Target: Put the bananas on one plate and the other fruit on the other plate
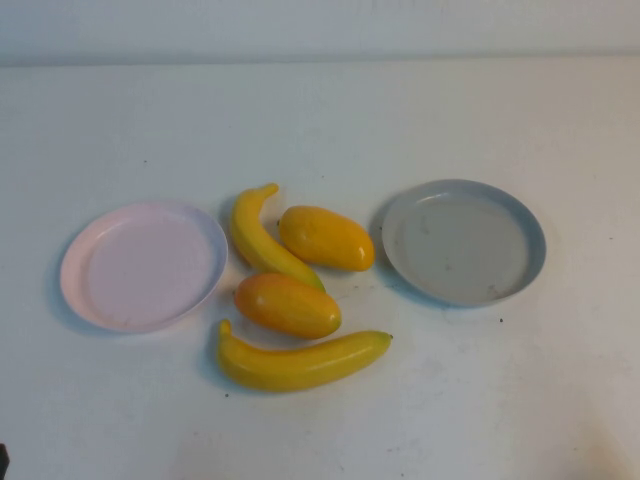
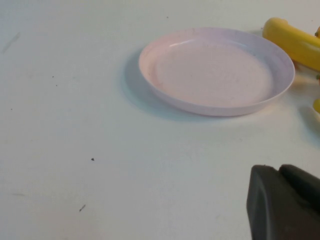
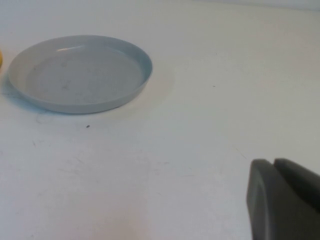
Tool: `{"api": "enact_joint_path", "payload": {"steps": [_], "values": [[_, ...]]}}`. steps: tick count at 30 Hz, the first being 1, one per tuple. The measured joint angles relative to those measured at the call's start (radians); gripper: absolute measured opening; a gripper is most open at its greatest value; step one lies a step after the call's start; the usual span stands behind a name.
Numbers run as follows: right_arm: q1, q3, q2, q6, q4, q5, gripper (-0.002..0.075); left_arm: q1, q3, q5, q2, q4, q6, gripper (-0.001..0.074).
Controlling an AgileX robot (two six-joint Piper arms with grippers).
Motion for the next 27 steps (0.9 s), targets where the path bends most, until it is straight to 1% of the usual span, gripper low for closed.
{"api": "enact_joint_path", "payload": {"steps": [5, 12, 20, 24, 27], "values": [[0.000, 0.000, 0.000, 0.000, 0.000, 0.000, -0.0015, 0.000, 0.000, 0.000, 0.000, 0.003, 0.000, -0.0005], [0.000, 0.000, 0.000, 0.000, 0.000, 0.000, -0.0015, 0.000, 0.000, 0.000, 0.000, 0.137, 0.033, -0.0005], [0.000, 0.000, 0.000, 0.000, 0.000, 0.000, -0.0015, 0.000, 0.000, -0.011, 0.000, 0.154, 0.035, -0.0005], [0.000, 0.000, 0.000, 0.000, 0.000, 0.000, -0.0015, 0.000, 0.000, -0.040, 0.000, 0.139, -0.008, -0.0005], [0.000, 0.000, 0.000, 0.000, 0.000, 0.000, -0.0015, 0.000, 0.000, -0.070, 0.000, 0.126, -0.075, -0.0005]]}}
